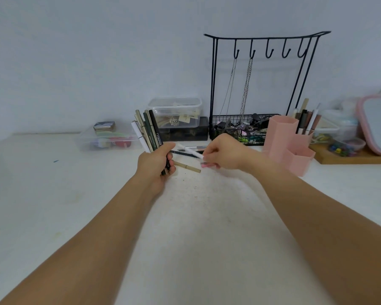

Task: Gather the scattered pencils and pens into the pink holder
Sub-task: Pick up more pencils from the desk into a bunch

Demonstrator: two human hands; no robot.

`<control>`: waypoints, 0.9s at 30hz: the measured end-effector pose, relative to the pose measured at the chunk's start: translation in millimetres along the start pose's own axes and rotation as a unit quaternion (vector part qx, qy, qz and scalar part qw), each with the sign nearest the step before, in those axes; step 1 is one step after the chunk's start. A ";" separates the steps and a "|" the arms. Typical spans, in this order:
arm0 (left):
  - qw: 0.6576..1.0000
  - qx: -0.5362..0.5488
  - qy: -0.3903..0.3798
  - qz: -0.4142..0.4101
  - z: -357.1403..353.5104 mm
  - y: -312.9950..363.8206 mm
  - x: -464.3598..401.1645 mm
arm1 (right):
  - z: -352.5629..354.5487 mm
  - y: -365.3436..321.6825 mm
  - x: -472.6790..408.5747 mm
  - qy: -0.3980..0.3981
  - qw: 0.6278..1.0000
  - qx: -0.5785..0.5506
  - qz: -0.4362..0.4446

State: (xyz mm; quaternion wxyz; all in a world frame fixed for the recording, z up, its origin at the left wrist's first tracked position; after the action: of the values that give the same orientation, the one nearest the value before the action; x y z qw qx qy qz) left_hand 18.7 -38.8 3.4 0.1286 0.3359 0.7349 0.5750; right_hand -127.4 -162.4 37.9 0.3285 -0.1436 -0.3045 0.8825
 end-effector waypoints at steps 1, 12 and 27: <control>1.000 0.005 -0.005 0.001 -0.3 0.3 1.3 | 6.3 1.8 0.5 -0.003 0.996 -0.090 -0.017; 0.996 0.024 -0.084 -0.035 -10.6 2.2 20.7 | -12.2 -33.2 13.2 -0.084 0.957 -0.275 0.048; 0.984 -0.119 -0.075 -0.105 -18.7 -6.5 27.5 | 5.0 -33.4 17.8 -0.105 0.969 -0.224 0.025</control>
State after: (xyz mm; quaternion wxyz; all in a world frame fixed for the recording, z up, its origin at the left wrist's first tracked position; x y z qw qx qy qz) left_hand -14.7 -36.0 8.5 0.2822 0.2810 0.6807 0.6148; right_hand -126.3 -132.7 61.9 0.2319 -0.1280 -0.5236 0.8097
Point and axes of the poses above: each hand's wrist, its own x-axis away from the middle knuckle, its own z-axis out of the back of the hand, y = z × x, the point moved 2 cm from there along -x, towards the middle knuckle, and after that the axes turned 2 degrees about y, right-handed, at the moved point
